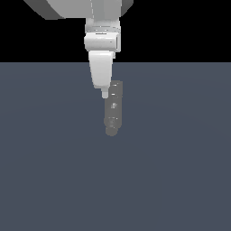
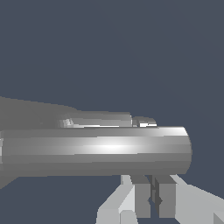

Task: Turn on the faucet by rotating a designated handle.

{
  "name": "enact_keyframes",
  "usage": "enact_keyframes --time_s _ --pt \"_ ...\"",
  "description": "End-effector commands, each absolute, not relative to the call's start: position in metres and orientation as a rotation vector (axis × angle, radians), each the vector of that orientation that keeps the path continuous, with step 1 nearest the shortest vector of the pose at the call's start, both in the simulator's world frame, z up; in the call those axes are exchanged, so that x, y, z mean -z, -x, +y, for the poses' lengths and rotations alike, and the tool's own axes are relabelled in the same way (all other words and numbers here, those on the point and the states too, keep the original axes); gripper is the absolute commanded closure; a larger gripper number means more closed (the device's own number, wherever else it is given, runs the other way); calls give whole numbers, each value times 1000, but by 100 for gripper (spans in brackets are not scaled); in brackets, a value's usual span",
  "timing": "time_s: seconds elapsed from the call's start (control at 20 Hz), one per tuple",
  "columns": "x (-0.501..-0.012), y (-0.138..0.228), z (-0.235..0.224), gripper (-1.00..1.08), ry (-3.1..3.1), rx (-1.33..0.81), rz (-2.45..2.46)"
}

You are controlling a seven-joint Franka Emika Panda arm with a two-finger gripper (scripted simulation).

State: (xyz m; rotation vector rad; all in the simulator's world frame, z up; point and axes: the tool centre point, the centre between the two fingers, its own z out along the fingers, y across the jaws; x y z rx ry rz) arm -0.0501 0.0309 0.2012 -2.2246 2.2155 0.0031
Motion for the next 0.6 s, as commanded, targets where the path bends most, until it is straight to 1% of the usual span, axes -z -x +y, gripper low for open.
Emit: enact_keyframes --time_s 0.0,0.4,0.45,0.5,0.55 --pt "-201 49 5 108 2205 0 2236" --pt "-202 50 -45 108 2203 0 2240" --pt "-202 50 -45 108 2203 0 2240" --pt "-201 48 -23 108 2235 -3 2204" --pt "-201 45 -26 108 2234 -3 2205"
